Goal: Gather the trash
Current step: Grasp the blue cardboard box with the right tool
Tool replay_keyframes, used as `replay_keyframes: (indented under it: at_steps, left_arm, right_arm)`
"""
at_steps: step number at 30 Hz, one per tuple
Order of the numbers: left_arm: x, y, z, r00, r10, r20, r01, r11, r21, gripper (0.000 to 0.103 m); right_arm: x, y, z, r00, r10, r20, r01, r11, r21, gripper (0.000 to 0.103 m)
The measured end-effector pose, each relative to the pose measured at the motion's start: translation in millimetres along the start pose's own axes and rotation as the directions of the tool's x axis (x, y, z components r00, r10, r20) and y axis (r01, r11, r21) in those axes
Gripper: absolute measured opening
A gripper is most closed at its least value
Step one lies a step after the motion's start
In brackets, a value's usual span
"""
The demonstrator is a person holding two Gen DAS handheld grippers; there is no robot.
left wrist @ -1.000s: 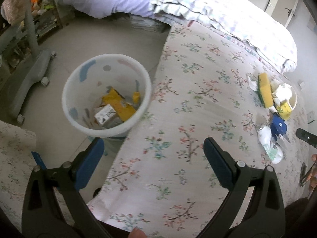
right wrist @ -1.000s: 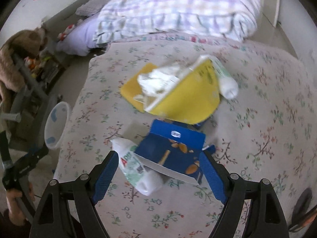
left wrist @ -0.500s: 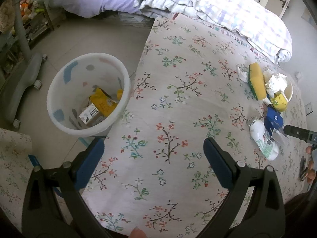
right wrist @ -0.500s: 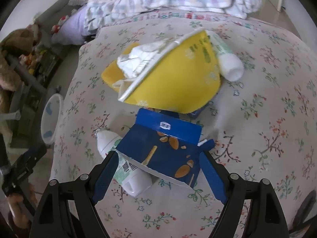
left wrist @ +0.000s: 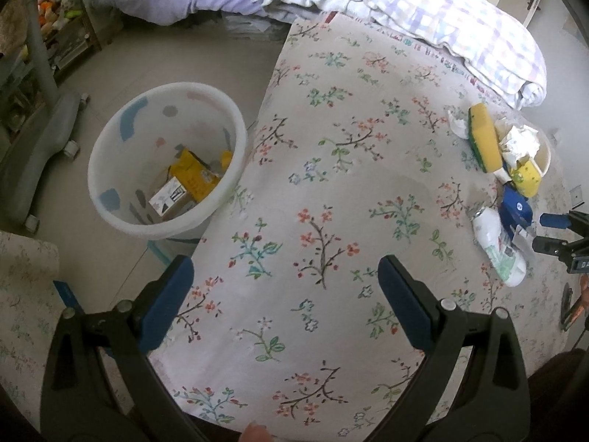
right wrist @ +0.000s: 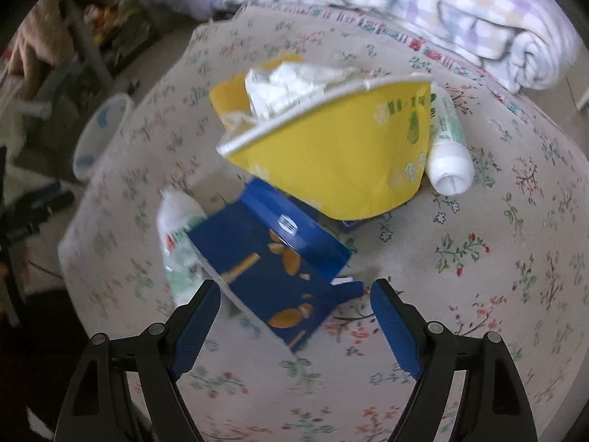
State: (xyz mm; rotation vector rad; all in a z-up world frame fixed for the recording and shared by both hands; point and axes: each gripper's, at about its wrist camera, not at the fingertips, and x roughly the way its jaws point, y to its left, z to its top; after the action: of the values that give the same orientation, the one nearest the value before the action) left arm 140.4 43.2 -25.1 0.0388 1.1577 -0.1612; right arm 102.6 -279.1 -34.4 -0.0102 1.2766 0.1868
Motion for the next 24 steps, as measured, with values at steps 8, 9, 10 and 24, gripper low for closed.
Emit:
replay_keyframes:
  at_steps: [8, 9, 10, 24]
  left_arm:
    - [3.5, -5.9, -1.0, 1.000, -0.001, -0.011, 0.001, 1.000, 0.003, 0.100]
    - [3.6, -8.6, -1.2, 1.000, -0.003, -0.012, 0.003, 1.000, 0.009, 0.100]
    - [3.7, -11.0, -1.2, 1.000, -0.005, -0.013, 0.006, 1.000, 0.016, 0.100]
    - [4.6, -71.2, -2.1, 0.996, -0.078, -0.035, 0.082, 0.989, 0.122, 0.100]
  right_arm:
    - [24.5, 3.9, 6.6, 0.999, -0.026, -0.022, 0.025, 0.998, -0.061, 0.084]
    - [26.8, 3.6, 6.9, 1.000, -0.025, -0.019, 0.024, 0.998, -0.052, 0.084]
    - [27.8, 4.8, 7.2, 1.000, -0.027, -0.015, 0.026, 0.999, -0.046, 0.084]
    - [7.8, 29.9, -27.7, 0.997, -0.047, 0.068, 0.040, 0.995, 0.089, 0.057]
